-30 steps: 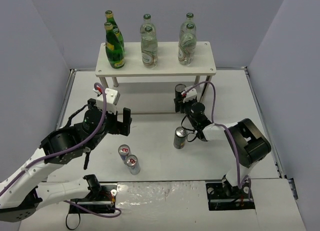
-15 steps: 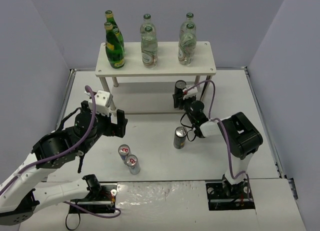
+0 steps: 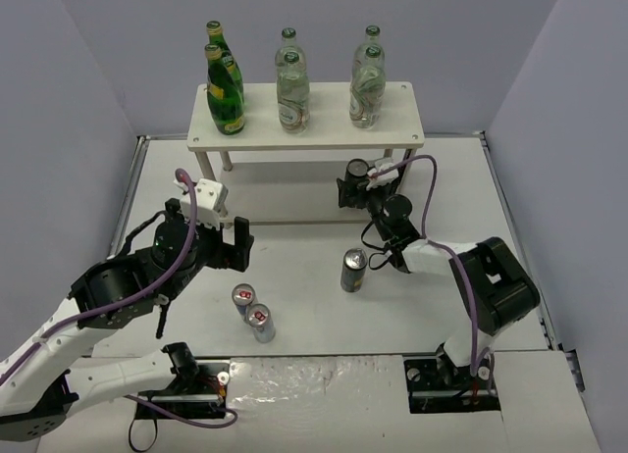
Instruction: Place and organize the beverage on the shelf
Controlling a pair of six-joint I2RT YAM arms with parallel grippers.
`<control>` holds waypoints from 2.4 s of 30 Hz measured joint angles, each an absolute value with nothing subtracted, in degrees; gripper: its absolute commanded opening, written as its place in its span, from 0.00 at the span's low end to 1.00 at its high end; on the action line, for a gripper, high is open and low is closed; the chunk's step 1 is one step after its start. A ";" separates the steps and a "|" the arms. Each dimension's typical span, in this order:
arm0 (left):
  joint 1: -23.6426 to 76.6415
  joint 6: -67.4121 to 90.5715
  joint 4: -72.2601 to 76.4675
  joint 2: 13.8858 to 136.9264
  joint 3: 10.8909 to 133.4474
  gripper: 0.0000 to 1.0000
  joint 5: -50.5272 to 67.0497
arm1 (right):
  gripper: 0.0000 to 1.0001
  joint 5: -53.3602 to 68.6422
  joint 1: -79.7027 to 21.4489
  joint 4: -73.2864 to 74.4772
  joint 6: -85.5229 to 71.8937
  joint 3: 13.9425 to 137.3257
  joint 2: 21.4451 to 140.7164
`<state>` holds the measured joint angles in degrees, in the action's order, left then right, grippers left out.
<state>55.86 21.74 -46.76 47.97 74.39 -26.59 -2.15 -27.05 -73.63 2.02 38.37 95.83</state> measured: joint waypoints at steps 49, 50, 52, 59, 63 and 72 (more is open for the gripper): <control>67.00 12.40 3.29 94.72 65.06 0.10 -18.24 | 1.00 -7.90 -31.07 5.02 -12.01 51.99 36.73; 67.02 12.34 3.60 94.63 64.82 0.03 -18.35 | 1.00 -7.60 -31.07 5.02 -12.01 51.99 36.80; 67.09 12.32 3.53 94.54 64.79 0.02 -18.63 | 1.00 -7.01 -31.07 4.97 -11.99 51.99 36.93; 67.83 12.99 -11.94 87.99 66.11 0.02 -22.96 | 1.00 1.93 -30.79 -0.78 -11.44 48.47 36.47; 66.94 14.06 -27.40 79.33 70.91 0.02 -24.16 | 1.00 17.17 -30.72 -12.80 -12.78 41.52 35.16; 56.73 17.19 -48.34 65.73 88.20 0.02 -21.37 | 0.98 39.03 -39.72 -38.98 -14.57 35.66 49.91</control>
